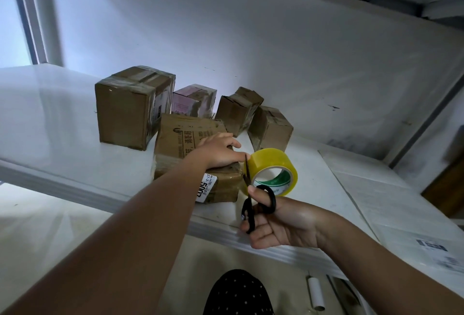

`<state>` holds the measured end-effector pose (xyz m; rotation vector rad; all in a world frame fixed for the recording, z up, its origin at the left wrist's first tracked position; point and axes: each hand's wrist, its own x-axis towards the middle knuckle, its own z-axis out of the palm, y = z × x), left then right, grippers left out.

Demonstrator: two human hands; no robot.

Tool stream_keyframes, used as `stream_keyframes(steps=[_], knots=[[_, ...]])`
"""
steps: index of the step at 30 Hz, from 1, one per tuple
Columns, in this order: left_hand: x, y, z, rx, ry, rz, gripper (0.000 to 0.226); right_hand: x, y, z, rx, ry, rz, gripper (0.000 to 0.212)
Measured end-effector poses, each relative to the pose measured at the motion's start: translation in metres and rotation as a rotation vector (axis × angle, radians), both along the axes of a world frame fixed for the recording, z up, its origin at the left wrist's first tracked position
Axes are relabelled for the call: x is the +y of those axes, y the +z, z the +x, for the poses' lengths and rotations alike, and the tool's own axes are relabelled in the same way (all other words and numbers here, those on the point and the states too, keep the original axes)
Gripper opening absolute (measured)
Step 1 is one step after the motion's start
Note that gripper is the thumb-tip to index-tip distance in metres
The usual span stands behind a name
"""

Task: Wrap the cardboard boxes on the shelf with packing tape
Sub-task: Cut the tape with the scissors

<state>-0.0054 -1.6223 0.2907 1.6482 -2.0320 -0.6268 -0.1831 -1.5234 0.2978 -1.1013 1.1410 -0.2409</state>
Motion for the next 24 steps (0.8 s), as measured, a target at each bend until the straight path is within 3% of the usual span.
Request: stream_keyframes(steps=[7, 24], knots=[[-0.001, -0.001, -0.001, -0.01, 0.02, -0.004, 0.048, 0.003, 0.002, 0.006, -0.018, -0.096, 0.001, 0.047], [-0.013, -0.008, 0.001, 0.035, 0.016, 0.014, 0.036, 0.0, 0.005, 0.006, 0.022, -0.081, -0.013, 0.047]])
